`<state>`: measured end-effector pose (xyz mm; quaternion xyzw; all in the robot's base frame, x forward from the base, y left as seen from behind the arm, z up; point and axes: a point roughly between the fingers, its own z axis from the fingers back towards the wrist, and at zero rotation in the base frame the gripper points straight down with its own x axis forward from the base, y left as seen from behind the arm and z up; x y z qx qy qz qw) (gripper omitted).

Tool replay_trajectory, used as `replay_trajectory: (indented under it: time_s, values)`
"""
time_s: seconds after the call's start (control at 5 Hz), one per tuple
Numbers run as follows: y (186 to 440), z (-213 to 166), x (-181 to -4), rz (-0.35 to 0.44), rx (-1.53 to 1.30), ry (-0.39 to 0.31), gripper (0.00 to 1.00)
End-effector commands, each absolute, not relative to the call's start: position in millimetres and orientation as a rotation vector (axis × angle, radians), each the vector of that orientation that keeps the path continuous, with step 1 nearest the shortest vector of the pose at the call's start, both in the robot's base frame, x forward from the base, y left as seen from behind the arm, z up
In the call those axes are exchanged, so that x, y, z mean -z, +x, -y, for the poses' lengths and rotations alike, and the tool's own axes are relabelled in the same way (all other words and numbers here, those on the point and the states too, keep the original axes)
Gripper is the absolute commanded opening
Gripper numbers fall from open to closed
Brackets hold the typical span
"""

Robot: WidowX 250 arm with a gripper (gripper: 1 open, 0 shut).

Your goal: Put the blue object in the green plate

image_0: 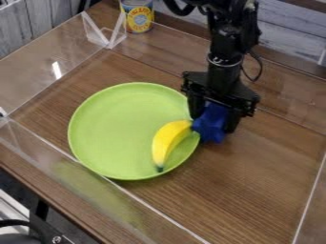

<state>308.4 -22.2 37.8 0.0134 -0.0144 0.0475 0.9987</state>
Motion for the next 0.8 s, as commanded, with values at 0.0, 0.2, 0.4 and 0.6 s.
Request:
replay_trajectory:
  time_s: [0.0, 0.2, 0.4, 0.6]
  values:
    - [321, 17, -68.6, 0.116, -0.094, 0.029, 0.00]
    - [320, 17, -71.4, 0.112, -0.085, 0.035, 0.00]
    - [320, 16, -74.9, 0.108, -0.075, 0.041, 0.00]
    - [319, 15, -78.8, 0.106, -0.067, 0.045, 0.00]
